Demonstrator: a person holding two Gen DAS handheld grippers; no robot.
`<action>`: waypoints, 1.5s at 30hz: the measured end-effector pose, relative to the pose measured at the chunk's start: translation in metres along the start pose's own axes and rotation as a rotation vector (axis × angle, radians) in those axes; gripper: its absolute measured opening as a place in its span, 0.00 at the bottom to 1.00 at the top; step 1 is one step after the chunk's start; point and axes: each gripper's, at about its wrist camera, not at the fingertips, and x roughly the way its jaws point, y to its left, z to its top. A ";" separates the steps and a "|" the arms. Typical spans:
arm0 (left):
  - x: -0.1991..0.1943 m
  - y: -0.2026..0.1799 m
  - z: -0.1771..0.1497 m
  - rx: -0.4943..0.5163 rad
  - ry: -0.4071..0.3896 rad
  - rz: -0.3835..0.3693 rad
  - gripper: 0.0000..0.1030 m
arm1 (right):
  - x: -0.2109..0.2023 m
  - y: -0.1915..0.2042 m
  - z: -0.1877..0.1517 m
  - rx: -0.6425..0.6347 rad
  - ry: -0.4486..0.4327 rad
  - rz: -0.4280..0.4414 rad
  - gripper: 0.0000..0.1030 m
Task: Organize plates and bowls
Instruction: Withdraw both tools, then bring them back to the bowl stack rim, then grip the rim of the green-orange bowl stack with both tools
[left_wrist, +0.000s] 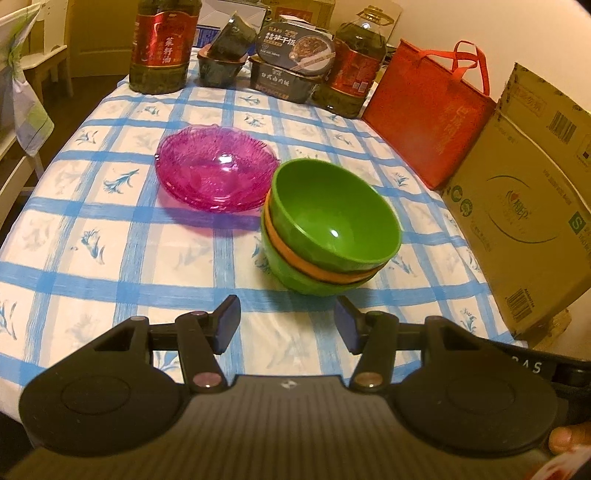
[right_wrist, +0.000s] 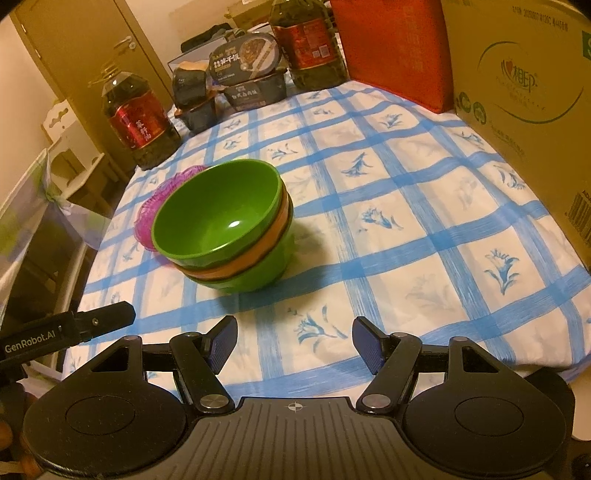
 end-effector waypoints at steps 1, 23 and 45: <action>0.001 -0.001 0.001 0.001 -0.001 -0.004 0.50 | 0.000 0.000 0.001 0.000 -0.001 0.000 0.67; 0.059 0.027 0.056 -0.130 0.042 -0.103 0.49 | 0.046 0.008 0.071 0.054 -0.001 0.037 0.66; 0.131 0.039 0.068 -0.182 0.163 -0.122 0.36 | 0.120 -0.002 0.086 0.099 0.127 0.036 0.51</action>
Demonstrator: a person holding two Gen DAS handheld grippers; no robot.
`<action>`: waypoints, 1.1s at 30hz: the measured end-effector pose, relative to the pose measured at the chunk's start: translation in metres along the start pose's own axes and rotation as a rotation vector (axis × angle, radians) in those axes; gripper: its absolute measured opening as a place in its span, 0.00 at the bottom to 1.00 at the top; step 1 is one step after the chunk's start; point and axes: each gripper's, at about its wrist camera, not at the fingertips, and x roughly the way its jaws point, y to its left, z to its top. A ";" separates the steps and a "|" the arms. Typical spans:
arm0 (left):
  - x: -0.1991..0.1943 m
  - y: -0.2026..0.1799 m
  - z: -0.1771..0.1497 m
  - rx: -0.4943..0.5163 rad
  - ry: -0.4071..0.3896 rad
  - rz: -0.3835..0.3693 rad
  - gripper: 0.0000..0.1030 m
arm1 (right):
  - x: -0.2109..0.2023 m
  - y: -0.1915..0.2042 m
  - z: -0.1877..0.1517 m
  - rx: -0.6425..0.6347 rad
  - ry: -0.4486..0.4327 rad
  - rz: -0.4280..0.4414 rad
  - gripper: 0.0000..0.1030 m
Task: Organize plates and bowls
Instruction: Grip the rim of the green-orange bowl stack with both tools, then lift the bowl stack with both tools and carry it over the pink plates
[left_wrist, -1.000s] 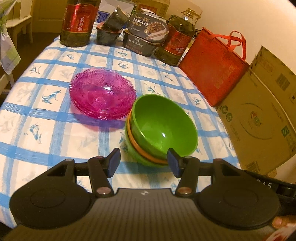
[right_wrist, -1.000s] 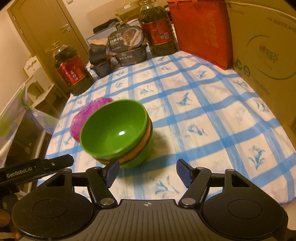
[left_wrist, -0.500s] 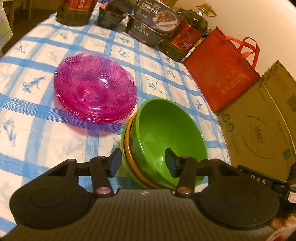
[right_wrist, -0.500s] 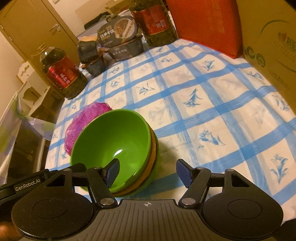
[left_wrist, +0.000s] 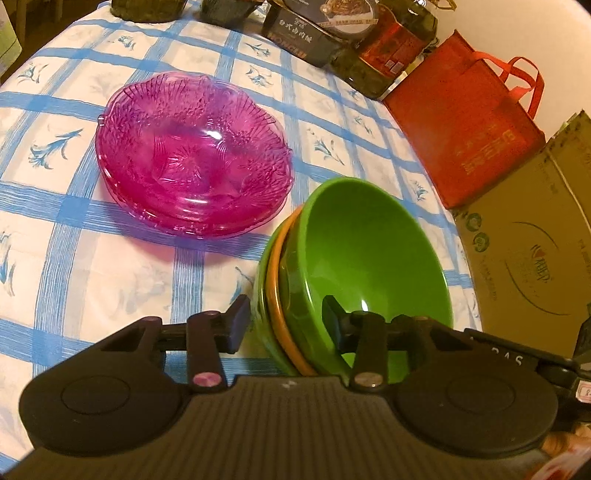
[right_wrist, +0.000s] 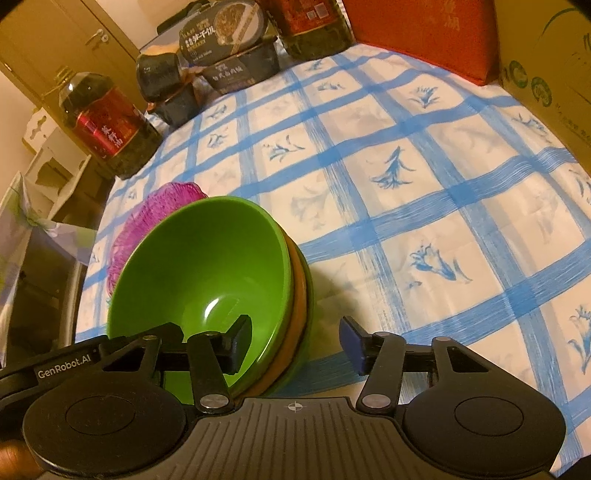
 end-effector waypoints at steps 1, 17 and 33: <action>0.001 -0.001 0.000 0.006 0.003 0.007 0.36 | 0.002 0.000 0.000 0.000 0.004 -0.001 0.51; 0.008 -0.008 -0.001 0.068 0.017 0.052 0.29 | 0.010 0.005 -0.003 -0.018 0.016 -0.011 0.32; -0.003 -0.010 -0.014 0.074 0.022 0.057 0.29 | -0.002 0.009 -0.013 -0.032 0.008 -0.028 0.30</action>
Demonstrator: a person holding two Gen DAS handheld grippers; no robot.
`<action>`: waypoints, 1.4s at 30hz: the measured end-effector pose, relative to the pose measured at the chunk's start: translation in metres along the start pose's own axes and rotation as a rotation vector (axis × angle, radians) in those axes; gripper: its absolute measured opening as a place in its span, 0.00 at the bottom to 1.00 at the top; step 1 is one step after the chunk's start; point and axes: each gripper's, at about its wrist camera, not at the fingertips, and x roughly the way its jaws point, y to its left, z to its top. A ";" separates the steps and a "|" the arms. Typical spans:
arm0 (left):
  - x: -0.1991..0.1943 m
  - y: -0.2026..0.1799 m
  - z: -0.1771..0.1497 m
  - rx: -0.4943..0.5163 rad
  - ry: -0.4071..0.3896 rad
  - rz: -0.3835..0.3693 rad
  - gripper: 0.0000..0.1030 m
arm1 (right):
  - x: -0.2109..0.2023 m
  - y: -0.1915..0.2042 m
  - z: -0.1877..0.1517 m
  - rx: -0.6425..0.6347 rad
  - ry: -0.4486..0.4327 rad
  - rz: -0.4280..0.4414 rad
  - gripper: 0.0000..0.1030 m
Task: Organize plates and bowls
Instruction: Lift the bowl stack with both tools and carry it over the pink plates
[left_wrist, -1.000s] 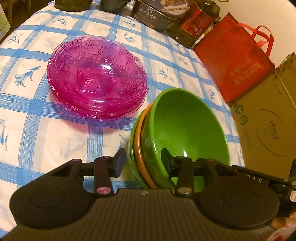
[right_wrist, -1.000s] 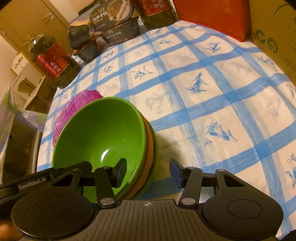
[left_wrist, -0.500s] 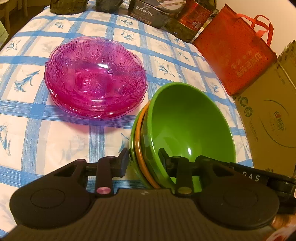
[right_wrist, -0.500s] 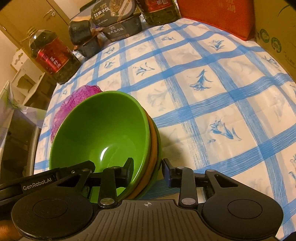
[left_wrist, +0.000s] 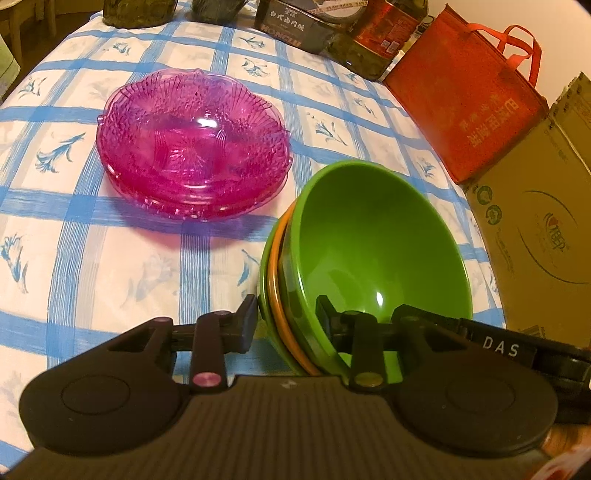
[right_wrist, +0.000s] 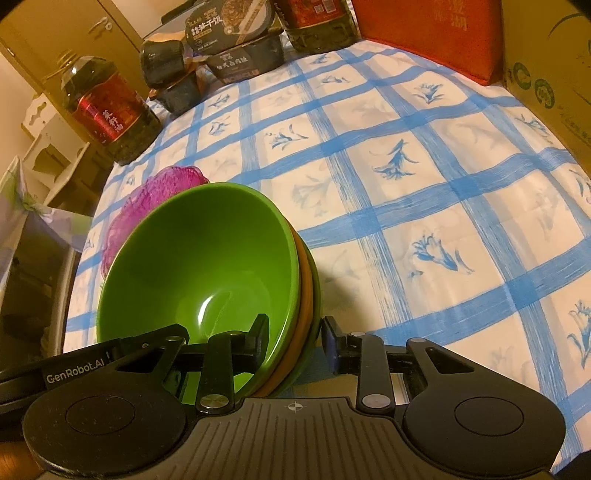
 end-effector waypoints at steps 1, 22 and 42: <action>-0.002 0.000 -0.002 -0.001 0.001 -0.002 0.29 | -0.001 0.000 -0.002 -0.001 0.000 -0.001 0.30; -0.067 0.017 0.009 -0.025 -0.078 0.023 0.28 | -0.032 0.056 -0.001 -0.067 -0.028 0.038 0.30; -0.048 0.066 0.115 -0.041 -0.113 0.092 0.27 | 0.041 0.128 0.093 -0.116 -0.010 0.076 0.30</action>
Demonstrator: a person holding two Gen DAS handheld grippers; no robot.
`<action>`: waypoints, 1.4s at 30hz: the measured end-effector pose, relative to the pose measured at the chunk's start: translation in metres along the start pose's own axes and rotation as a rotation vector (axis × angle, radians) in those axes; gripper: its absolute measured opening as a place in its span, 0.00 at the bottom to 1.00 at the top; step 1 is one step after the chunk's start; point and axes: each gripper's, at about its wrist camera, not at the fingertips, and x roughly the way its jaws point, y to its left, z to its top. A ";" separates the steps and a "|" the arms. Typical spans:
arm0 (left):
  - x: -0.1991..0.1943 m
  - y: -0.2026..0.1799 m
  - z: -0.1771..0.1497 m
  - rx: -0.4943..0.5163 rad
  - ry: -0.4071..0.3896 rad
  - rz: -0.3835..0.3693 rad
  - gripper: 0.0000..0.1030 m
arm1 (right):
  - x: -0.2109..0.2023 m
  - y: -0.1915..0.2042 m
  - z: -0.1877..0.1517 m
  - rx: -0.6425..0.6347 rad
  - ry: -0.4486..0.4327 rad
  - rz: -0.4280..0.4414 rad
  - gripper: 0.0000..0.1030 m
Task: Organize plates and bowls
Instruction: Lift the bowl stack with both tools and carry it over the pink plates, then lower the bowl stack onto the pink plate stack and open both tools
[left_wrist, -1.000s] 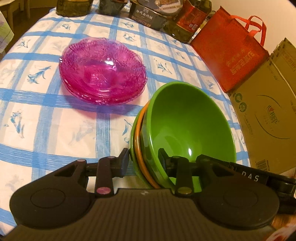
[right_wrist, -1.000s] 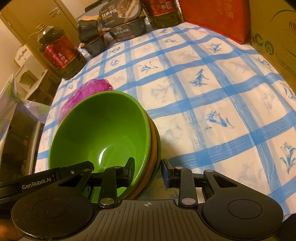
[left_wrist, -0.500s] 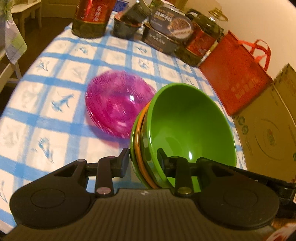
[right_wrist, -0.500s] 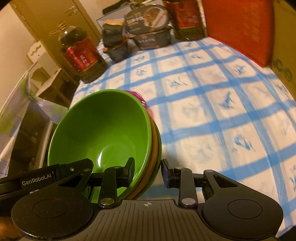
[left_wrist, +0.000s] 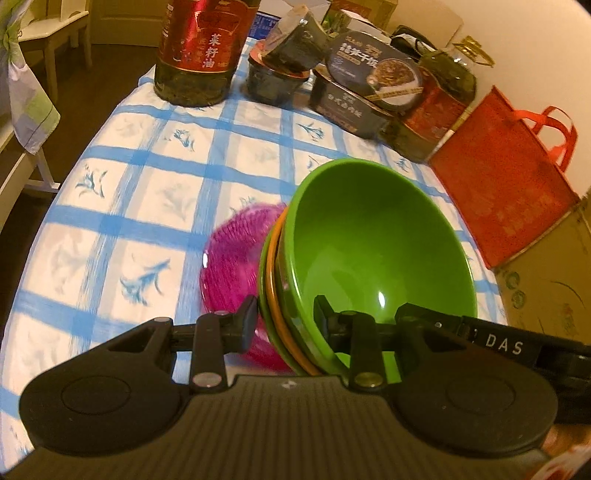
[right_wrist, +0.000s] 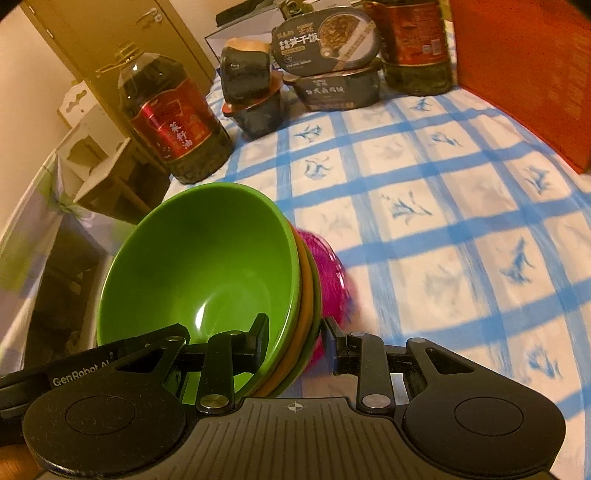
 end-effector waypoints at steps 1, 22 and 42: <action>0.005 0.003 0.004 -0.004 0.004 0.002 0.27 | 0.004 0.000 0.003 -0.003 0.003 -0.001 0.30; 0.058 0.029 0.008 -0.025 0.046 0.015 0.28 | 0.065 -0.009 0.013 -0.009 0.048 -0.007 0.30; 0.014 0.027 -0.013 -0.078 -0.076 -0.010 0.46 | 0.024 -0.015 -0.009 -0.026 -0.006 0.080 0.51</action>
